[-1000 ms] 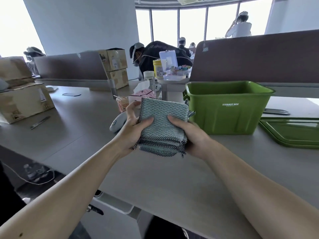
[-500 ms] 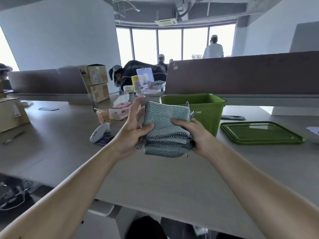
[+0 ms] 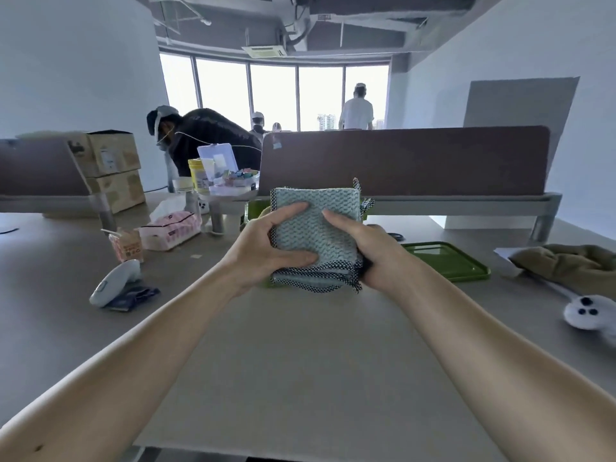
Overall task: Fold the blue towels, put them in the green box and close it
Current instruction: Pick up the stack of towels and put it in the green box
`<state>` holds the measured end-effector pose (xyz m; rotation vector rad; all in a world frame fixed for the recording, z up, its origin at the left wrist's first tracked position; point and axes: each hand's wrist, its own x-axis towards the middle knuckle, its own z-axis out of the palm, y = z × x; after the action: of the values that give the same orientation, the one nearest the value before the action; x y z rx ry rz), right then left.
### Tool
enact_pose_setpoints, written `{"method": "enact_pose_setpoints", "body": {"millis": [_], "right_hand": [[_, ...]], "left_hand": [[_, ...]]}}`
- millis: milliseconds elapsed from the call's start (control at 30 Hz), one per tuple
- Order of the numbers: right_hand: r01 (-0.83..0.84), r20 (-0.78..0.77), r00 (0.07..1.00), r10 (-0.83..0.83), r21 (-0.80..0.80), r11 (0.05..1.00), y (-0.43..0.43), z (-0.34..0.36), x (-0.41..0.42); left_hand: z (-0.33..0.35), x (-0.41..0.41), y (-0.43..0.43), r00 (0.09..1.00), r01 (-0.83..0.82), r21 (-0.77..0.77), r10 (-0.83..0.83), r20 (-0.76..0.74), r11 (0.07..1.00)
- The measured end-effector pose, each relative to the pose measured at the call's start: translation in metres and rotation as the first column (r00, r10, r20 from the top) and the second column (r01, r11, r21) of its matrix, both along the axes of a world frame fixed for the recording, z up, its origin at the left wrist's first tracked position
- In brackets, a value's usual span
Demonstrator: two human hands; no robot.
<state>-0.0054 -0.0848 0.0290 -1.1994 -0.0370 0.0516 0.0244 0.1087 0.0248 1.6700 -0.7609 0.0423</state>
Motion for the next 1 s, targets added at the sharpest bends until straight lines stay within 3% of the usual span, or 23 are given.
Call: {"method": "enact_pose_setpoints", "body": {"millis": [100, 300, 467, 567, 633, 700, 767, 833, 1000], "right_hand": [[-0.009, -0.065, 0.998, 0.008, -0.022, 1.000, -0.008, 0.018, 0.013], [0.064, -0.006, 0.998, -0.065, -0.107, 0.992, -0.019, 0.047, 0.066], [0.084, 0.021, 0.996, -0.082, -0.171, 0.982, -0.028, 0.067, 0.120], [0.099, 0.018, 0.995, -0.097, -0.210, 0.973, -0.033, 0.070, 0.145], [0.104, 0.007, 0.994, -0.105, -0.212, 0.972, -0.036, 0.070, 0.157], [0.117, 0.007, 0.993, -0.118, -0.215, 0.970, -0.040, 0.070, 0.170], [0.134, 0.015, 0.991, -0.134, -0.216, 0.967, -0.043, 0.068, 0.180], [0.144, 0.014, 0.989, -0.145, -0.235, 0.961, -0.046, 0.065, 0.189], [0.107, -0.010, 0.993, -0.115, -0.309, 0.945, -0.052, 0.061, 0.202]], "left_hand": [[0.012, 0.019, -0.008, 0.999, -0.015, 0.019, 0.014, 0.045, 1.000], [0.040, 0.066, -0.018, 0.992, -0.056, 0.062, 0.048, 0.120, 0.997], [0.060, 0.112, -0.023, 0.996, -0.028, 0.095, 0.020, 0.083, 0.995], [0.060, 0.138, -0.018, 0.998, -0.022, 0.191, 0.009, 0.068, 0.981], [0.059, 0.149, -0.015, 0.995, -0.080, 0.209, 0.065, 0.081, 0.975], [0.058, 0.162, -0.012, 0.970, -0.229, 0.121, 0.217, 0.106, 0.966], [0.057, 0.179, -0.006, 0.878, -0.470, 0.047, 0.461, 0.126, 0.882], [0.047, 0.203, 0.006, 0.778, -0.628, 0.139, 0.615, 0.128, 0.766], [0.010, 0.251, 0.025, 0.727, -0.606, 0.487, 0.687, 0.018, 0.629]]}}
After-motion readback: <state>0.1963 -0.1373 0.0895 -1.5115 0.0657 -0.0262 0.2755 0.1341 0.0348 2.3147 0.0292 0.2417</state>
